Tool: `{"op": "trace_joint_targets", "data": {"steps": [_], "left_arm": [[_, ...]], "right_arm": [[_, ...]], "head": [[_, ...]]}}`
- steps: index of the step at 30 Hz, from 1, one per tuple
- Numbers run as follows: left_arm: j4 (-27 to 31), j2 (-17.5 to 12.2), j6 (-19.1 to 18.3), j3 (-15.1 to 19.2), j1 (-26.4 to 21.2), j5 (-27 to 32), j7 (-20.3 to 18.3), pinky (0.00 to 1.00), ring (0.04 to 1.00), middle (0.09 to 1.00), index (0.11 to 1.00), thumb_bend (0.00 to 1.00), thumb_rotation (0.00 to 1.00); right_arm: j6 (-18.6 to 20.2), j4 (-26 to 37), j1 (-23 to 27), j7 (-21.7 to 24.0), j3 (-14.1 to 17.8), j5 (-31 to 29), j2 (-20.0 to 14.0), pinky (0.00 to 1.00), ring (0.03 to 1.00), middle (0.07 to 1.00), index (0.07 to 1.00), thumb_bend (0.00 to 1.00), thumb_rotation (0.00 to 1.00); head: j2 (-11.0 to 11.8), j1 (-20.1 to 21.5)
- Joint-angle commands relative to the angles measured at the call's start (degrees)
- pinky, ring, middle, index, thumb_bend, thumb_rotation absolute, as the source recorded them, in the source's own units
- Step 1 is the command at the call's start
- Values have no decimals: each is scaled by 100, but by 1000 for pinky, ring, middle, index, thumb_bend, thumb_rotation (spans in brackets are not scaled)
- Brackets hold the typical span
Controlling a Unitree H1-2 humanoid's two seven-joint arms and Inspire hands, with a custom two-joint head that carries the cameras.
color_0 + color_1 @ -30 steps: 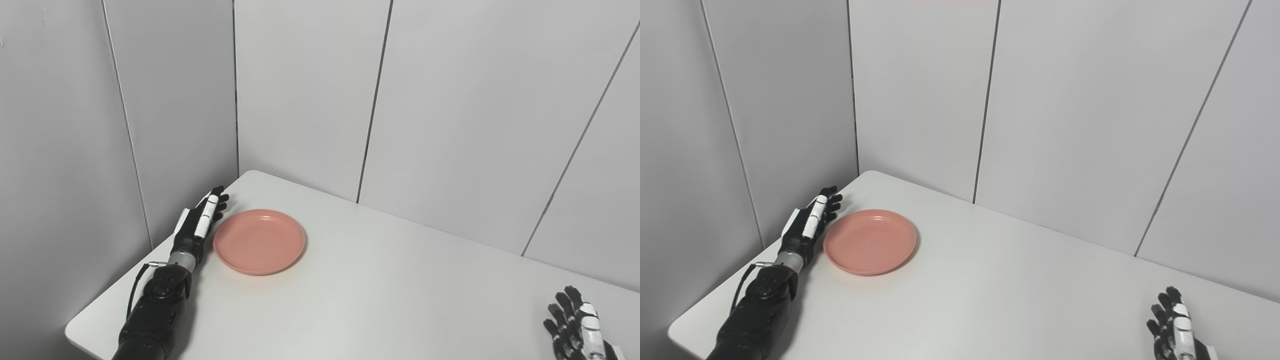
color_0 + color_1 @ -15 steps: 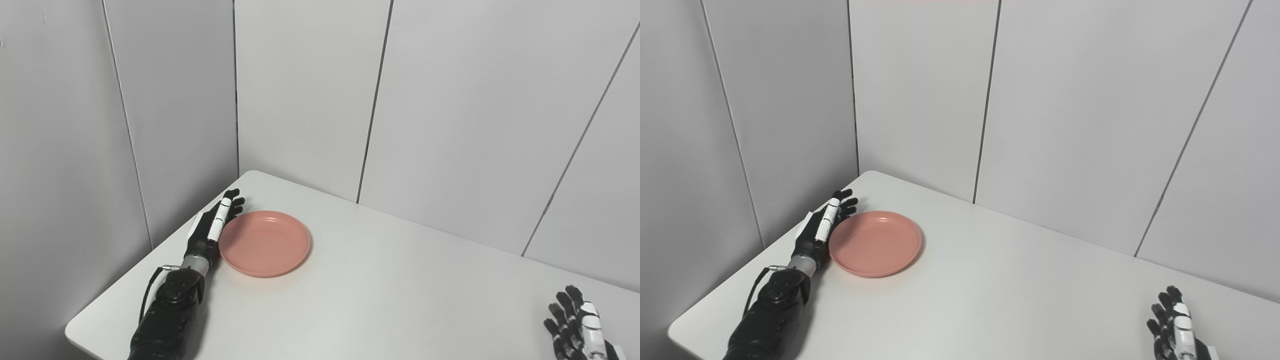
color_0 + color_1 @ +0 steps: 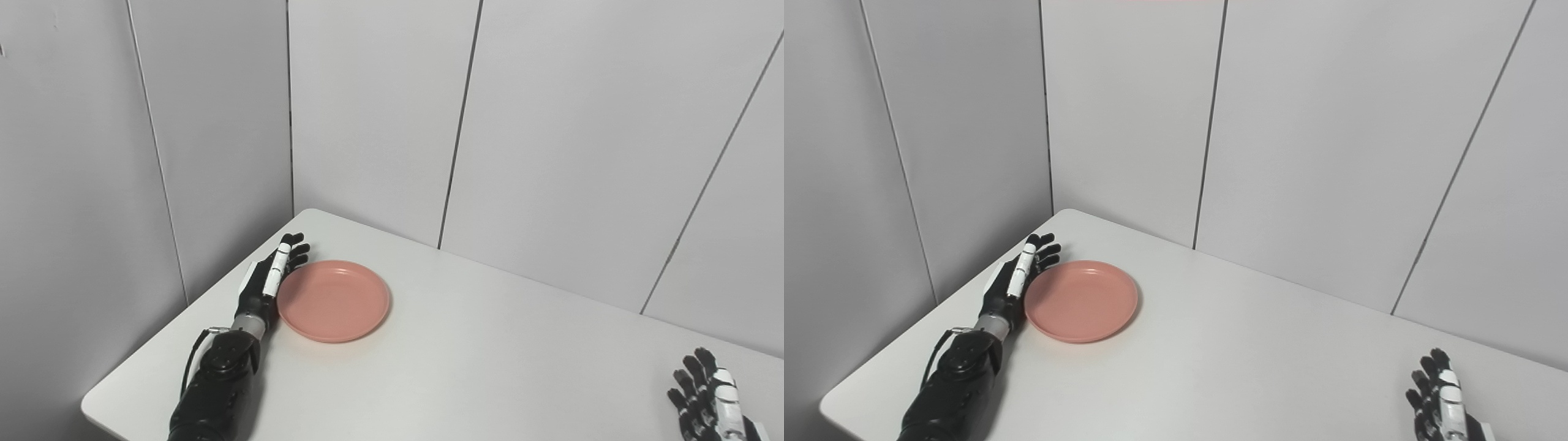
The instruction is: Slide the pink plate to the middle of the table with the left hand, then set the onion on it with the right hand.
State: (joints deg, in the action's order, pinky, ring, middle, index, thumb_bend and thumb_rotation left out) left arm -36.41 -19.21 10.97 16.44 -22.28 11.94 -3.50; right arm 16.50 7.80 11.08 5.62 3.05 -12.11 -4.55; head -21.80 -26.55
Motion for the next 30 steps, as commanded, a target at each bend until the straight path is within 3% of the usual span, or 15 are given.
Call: {"op": "trace_joint_targets", "data": {"steps": [1, 10, 13, 30], "left_arm": [[193, 45, 172, -43, -191, 73, -75, 860, 867, 857, 843, 586, 1000], [129, 271, 391, -97, -262, 34, -86, 864, 869, 858, 842, 573, 1000], [121, 347, 309, -140, -281, -2, -25, 870, 874, 862, 848, 584, 1000], [-129, 544, 223, -534, -369, -40, -206, 896, 885, 869, 854, 602, 1000]], "right_arm": [[29, 207, 187, -38, 17, 11, 24, 1000, 1000, 1000, 1000, 190, 1000], [-163, -3, 243, -25, -8, 5, 77, 1000, 1000, 1000, 1000, 194, 1000], [-255, -86, 264, -6, -4, 9, 79, 1000, 1000, 1000, 1000, 195, 1000], [-843, -716, 363, 119, 40, -18, 80, 1000, 1000, 1000, 1000, 342, 1000]], "head": [[-24, 49], [32, 287], [25, 344], [-27, 642]]}}
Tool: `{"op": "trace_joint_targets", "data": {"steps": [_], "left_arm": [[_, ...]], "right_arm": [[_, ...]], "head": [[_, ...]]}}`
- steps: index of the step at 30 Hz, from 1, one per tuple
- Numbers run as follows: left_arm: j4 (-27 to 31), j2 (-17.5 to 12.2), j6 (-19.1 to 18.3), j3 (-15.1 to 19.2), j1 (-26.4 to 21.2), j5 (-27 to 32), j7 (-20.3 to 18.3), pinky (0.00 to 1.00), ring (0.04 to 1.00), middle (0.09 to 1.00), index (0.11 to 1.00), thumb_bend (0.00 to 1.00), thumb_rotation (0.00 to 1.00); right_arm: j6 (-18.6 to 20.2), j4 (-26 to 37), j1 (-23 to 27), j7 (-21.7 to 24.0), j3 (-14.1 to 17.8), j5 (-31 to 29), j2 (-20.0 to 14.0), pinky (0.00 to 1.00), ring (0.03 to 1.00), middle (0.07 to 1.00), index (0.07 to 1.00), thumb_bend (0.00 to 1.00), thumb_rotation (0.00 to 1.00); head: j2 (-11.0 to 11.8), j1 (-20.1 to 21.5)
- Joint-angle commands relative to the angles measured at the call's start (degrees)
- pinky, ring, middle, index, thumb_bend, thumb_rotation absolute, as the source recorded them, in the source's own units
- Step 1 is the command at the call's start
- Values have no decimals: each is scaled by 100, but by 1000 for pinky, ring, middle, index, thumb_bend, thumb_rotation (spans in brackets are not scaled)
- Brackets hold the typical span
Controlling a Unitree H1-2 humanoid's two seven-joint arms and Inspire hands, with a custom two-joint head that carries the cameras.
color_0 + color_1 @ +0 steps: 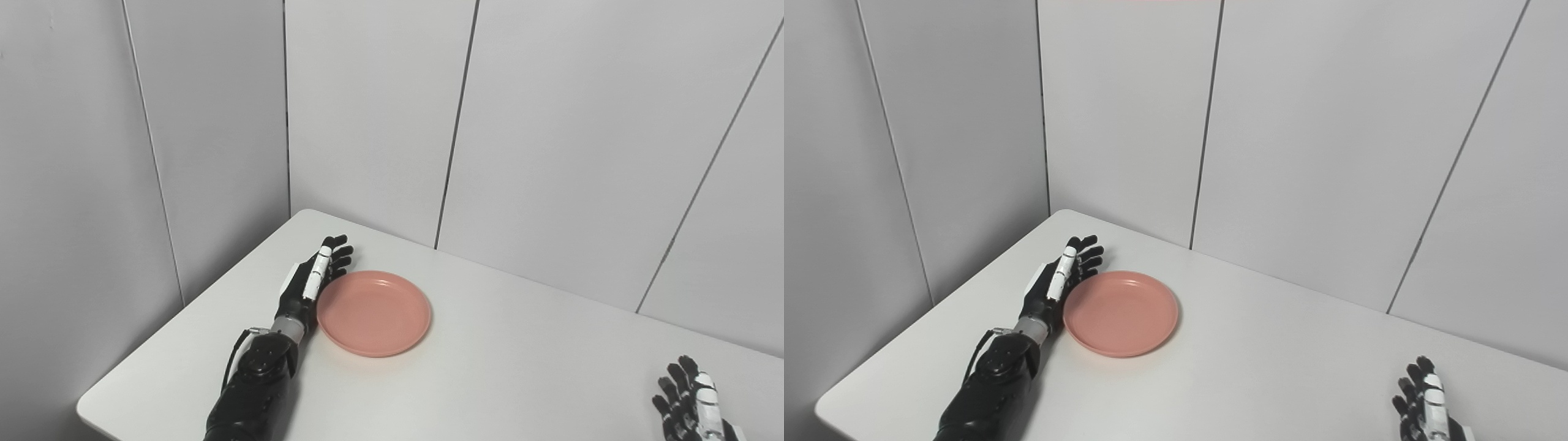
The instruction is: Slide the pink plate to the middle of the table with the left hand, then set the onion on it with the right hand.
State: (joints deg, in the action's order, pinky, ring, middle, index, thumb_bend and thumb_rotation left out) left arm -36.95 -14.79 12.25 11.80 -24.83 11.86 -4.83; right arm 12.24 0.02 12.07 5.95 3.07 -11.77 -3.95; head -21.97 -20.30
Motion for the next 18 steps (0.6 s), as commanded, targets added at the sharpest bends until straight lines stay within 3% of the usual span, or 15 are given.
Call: {"op": "trace_joint_targets", "data": {"steps": [1, 8, 18], "left_arm": [[-81, 98, 90, -98, -111, -52, -77, 894, 884, 870, 855, 601, 1000], [-10, 154, -100, -186, -99, 45, -174, 905, 894, 886, 871, 590, 1000], [-66, 295, -64, -303, -172, -95, -181, 869, 875, 868, 859, 615, 1000]], "right_arm": [[-457, 20, 274, 96, 36, -57, 19, 1000, 1000, 1000, 1000, 355, 1000], [-785, -342, 353, 195, 19, -53, -12, 1000, 1000, 1000, 1000, 438, 995], [-1050, -578, 384, 185, -16, 36, 25, 1000, 1000, 1000, 1000, 490, 962]], "head": [[-13, 56], [-25, 225], [-82, 641]]}}
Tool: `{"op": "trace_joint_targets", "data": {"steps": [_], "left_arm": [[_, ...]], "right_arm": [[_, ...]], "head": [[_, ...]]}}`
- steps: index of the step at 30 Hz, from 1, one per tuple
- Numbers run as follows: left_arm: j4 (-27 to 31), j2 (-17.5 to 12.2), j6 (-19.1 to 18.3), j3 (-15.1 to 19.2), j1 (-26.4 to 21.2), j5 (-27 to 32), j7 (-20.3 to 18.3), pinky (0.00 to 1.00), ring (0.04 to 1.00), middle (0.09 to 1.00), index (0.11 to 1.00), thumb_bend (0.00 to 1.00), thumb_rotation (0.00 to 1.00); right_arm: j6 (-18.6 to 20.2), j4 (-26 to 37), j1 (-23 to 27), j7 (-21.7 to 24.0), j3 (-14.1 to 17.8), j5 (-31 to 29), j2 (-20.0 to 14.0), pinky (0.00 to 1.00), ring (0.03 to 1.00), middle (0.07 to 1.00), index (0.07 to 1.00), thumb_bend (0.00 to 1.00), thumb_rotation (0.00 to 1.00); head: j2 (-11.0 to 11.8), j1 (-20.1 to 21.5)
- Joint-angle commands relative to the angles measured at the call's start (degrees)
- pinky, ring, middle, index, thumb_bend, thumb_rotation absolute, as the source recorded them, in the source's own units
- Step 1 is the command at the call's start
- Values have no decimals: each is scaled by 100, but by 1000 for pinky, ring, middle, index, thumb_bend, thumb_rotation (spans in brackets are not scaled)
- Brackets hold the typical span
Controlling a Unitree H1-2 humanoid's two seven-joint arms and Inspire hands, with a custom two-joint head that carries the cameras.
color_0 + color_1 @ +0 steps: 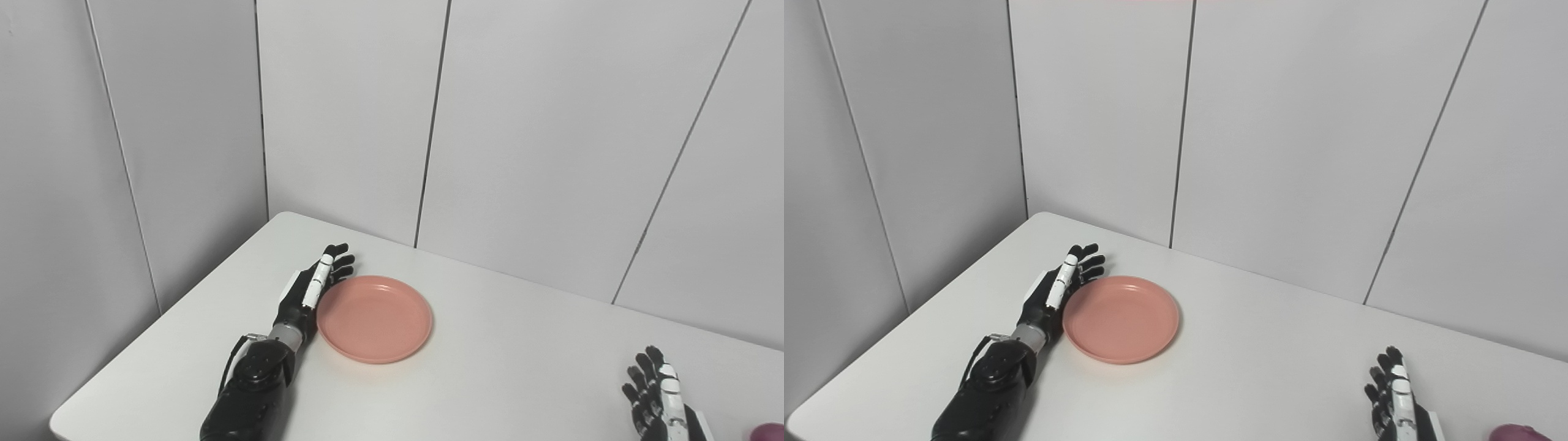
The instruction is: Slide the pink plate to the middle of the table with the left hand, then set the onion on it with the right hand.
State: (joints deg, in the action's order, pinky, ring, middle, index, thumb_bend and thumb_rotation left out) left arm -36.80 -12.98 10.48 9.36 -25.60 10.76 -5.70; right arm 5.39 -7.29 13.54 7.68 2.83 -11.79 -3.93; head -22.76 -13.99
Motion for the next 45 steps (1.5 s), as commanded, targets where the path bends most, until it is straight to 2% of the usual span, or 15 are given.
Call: {"op": "trace_joint_targets", "data": {"steps": [1, 5, 11, 14, 21, 27, 31, 36, 45], "left_arm": [[-98, 124, 121, -67, -108, 38, -142, 875, 881, 876, 866, 617, 1000], [-94, 186, 94, -108, -155, 86, -284, 888, 889, 885, 871, 613, 1000], [-372, 290, 261, -107, -274, 118, -457, 882, 892, 887, 869, 641, 1000], [-461, 329, 341, -111, -293, 99, -517, 884, 892, 887, 872, 650, 1000], [-424, 391, 299, -160, -289, 79, -564, 887, 884, 878, 867, 657, 1000], [-523, 417, 356, -236, -285, 80, -665, 873, 871, 870, 857, 657, 1000], [-434, 500, 335, -292, -254, 77, -729, 867, 878, 876, 864, 637, 1000], [-313, 584, 171, -374, -206, 21, -725, 876, 891, 886, 875, 665, 1000], [130, 842, 38, -514, 3, 63, -735, 884, 898, 893, 882, 655, 1000]], "right_arm": [[-358, 170, 228, 1, 6, 47, 31, 1000, 1000, 1000, 1000, 498, 949], [-304, 214, 208, 6, -13, 78, 64, 1000, 1000, 1000, 1000, 521, 935], [-263, 223, 218, -68, -86, 245, 132, 1000, 1000, 1000, 1000, 540, 936], [-221, 207, 229, -80, -111, 270, 164, 1000, 1000, 1000, 1000, 556, 936], [-191, 219, 264, -217, -195, 479, 290, 1000, 1000, 1000, 1000, 548, 947], [-376, 42, 320, -417, -166, 615, 447, 1000, 999, 999, 1000, 550, 906], [-497, -111, 376, -551, -115, 638, 548, 1000, 981, 980, 990, 561, 866], [-553, -233, 430, -696, -60, 603, 696, 998, 963, 958, 962, 576, 810], [-603, -301, 471, -764, -93, 630, 782, 1000, 971, 963, 957, 591, 824]], "head": [[-4, 9], [-56, 240], [-159, 662], [-176, 748], [-265, 1253], [-271, 1540], [-315, 1737], [-315, 1981], [-354, 2185]]}}
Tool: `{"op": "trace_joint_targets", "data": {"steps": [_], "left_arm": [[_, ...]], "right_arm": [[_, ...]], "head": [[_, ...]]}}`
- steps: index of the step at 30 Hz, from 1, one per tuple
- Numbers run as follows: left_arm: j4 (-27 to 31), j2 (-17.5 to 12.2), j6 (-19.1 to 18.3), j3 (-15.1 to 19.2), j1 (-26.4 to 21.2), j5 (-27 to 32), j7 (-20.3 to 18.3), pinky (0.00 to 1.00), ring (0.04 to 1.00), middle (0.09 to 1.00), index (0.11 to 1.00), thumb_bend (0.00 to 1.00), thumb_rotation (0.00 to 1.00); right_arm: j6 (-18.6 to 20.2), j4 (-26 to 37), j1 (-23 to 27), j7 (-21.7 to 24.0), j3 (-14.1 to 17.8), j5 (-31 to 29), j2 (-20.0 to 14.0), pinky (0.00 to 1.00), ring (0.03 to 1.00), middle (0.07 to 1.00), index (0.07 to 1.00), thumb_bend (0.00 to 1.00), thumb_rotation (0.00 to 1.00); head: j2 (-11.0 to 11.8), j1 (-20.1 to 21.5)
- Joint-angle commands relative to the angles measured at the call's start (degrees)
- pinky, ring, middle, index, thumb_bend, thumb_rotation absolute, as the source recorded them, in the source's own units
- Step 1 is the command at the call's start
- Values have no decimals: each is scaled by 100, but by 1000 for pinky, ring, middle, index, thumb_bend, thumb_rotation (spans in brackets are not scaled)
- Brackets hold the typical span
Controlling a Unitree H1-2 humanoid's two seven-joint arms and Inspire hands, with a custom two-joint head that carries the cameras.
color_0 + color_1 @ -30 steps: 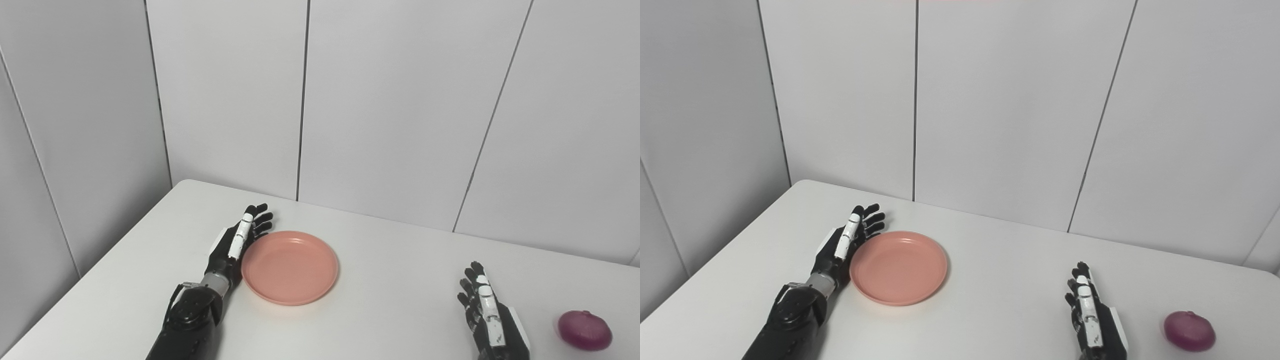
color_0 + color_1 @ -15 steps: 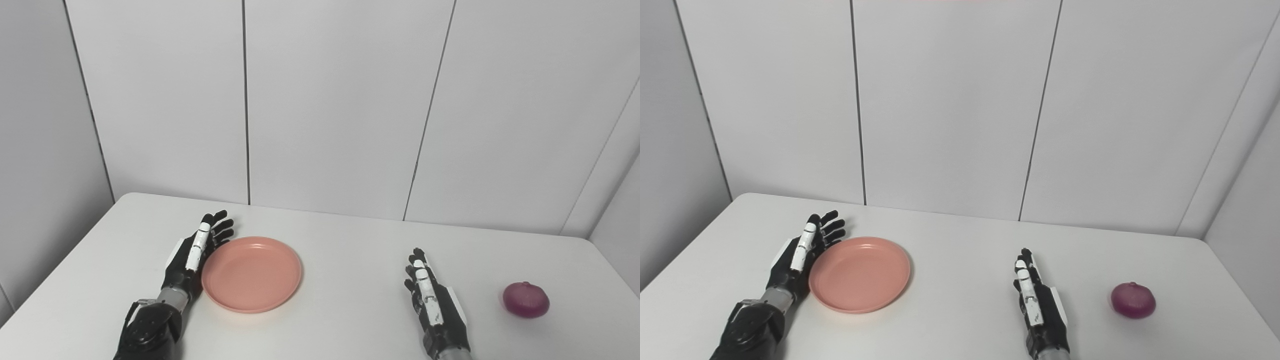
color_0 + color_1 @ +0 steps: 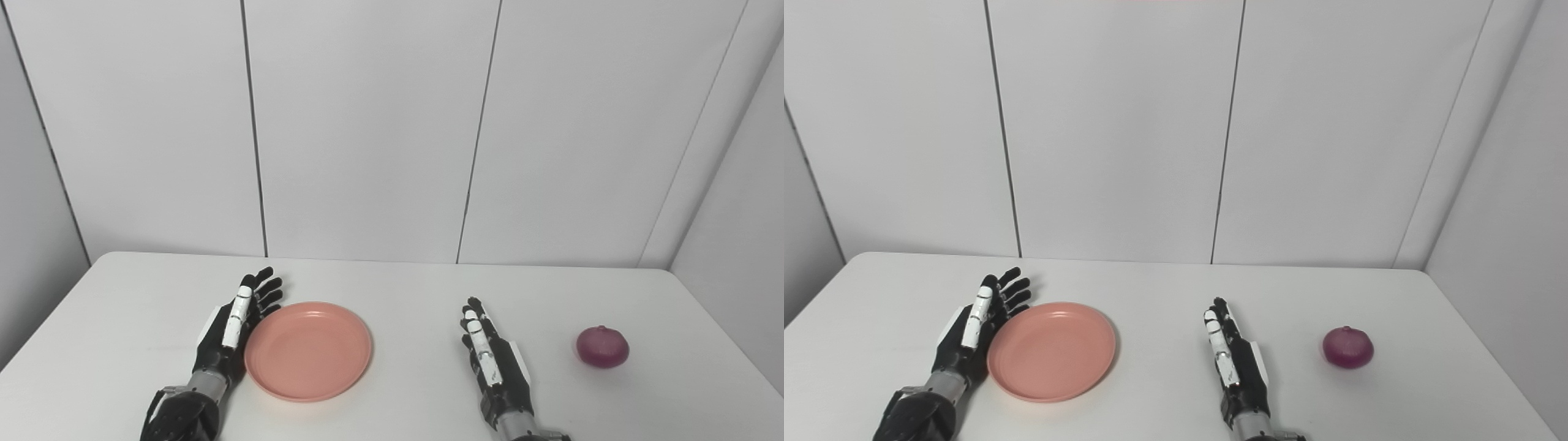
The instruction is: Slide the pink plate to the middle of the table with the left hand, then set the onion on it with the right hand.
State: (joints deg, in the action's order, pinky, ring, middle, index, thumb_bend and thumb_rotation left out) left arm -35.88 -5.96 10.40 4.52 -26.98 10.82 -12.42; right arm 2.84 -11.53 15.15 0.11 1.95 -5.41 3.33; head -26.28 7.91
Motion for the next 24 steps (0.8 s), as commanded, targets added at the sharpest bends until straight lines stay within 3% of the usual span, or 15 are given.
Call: {"op": "trace_joint_targets", "data": {"steps": [1, 9, 17, 24], "left_arm": [[122, 187, 16, -44, 176, 62, -44, 886, 896, 890, 879, 656, 1000], [662, 472, -151, -105, 402, -48, 184, 855, 872, 865, 852, 653, 1000], [1639, 744, -731, -494, 782, -435, 406, 903, 899, 898, 899, 653, 1000], [1683, 799, -692, -690, 837, -652, 488, 925, 918, 917, 923, 638, 1000]], "right_arm": [[-369, 117, 311, -3, -12, 1, 54, 1000, 971, 963, 956, 590, 820], [-319, 174, 314, 19, -68, 66, 12, 1000, 980, 975, 970, 579, 852], [-323, 176, 313, -39, -53, 134, 39, 998, 966, 962, 955, 592, 837], [-353, 162, 314, 19, -72, 100, 18, 1000, 979, 970, 965, 586, 853]], "head": [[-2, -5], [-73, 29], [-80, 28], [-85, 66]]}}
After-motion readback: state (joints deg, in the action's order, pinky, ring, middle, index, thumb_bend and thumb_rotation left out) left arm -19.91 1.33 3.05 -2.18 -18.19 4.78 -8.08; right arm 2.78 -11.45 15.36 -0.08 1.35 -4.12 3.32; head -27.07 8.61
